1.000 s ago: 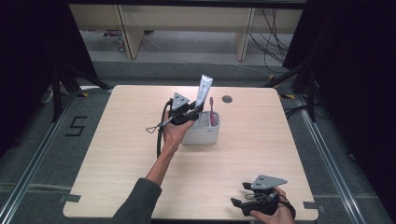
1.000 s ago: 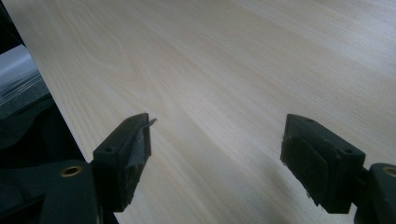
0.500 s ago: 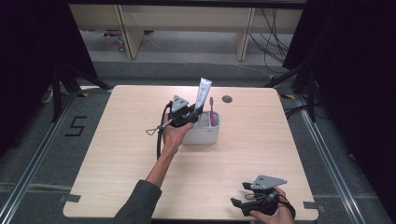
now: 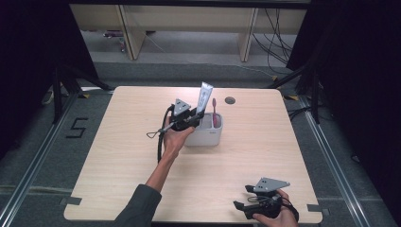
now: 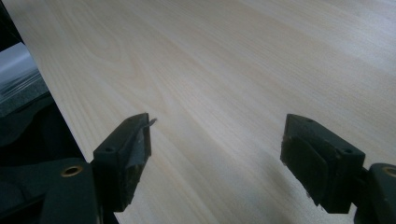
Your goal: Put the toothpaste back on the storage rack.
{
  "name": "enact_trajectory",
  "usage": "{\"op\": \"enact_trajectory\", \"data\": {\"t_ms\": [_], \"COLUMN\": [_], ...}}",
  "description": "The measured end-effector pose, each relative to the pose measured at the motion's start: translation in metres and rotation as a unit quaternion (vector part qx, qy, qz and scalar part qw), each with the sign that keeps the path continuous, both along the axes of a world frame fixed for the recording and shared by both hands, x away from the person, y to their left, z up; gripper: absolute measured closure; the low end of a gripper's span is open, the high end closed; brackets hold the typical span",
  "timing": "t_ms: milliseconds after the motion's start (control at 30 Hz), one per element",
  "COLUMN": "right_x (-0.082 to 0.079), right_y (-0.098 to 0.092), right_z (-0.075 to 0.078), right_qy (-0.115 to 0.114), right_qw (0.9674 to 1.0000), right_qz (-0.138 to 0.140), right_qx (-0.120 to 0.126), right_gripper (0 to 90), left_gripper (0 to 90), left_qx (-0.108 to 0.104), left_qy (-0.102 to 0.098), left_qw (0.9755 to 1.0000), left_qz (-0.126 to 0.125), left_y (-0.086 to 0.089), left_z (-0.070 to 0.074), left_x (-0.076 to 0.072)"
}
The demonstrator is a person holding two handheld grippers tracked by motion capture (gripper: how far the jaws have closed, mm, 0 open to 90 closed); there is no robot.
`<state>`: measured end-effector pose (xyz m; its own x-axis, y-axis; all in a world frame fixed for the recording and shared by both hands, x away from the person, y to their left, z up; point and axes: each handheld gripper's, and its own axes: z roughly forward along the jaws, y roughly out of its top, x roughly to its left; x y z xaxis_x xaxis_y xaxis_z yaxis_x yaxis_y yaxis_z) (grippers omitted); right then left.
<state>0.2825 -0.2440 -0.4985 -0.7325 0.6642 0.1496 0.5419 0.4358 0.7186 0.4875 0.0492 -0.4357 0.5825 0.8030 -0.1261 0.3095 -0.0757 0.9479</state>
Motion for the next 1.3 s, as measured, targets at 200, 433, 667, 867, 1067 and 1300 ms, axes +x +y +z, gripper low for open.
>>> {"op": "enact_trajectory", "data": {"t_ms": [200, 433, 667, 867, 1067, 1300], "right_x": [0.000, 0.001, 0.001, 0.001, 0.001, 0.001], "right_y": [0.000, 0.000, 0.000, 0.000, 0.000, 0.000], "right_z": [0.000, 0.000, 0.000, 0.000, -0.001, 0.000], "right_qy": [0.000, -0.002, -0.001, 0.000, -0.001, -0.001], "right_qw": [1.0000, 1.0000, 1.0000, 1.0000, 1.0000, 1.0000], "right_qz": [0.001, 0.004, 0.004, 0.006, 0.004, 0.004], "right_qx": [-0.001, -0.001, -0.001, -0.002, -0.001, -0.001], "right_gripper": [25.2, 25.2, 25.1, 25.1, 25.2, 25.2], "left_gripper": [69.8, 69.0, 68.0, 65.0, 61.7, 58.2], "left_qx": [0.005, 0.014, -0.010, -0.004, 0.001, 0.007], "left_qy": [0.004, 0.008, -0.012, -0.015, -0.003, 0.003], "left_qw": [1.0000, 0.9999, 0.9998, 0.9998, 0.9999, 0.9999], "left_qz": [0.001, 0.005, 0.009, 0.008, 0.011, 0.008], "left_y": [-0.001, 0.002, 0.009, 0.014, 0.016, 0.019], "left_z": [-0.003, -0.006, 0.006, 0.020, 0.018, 0.021], "left_x": [-0.001, -0.002, -0.007, -0.011, -0.011, -0.014]}}
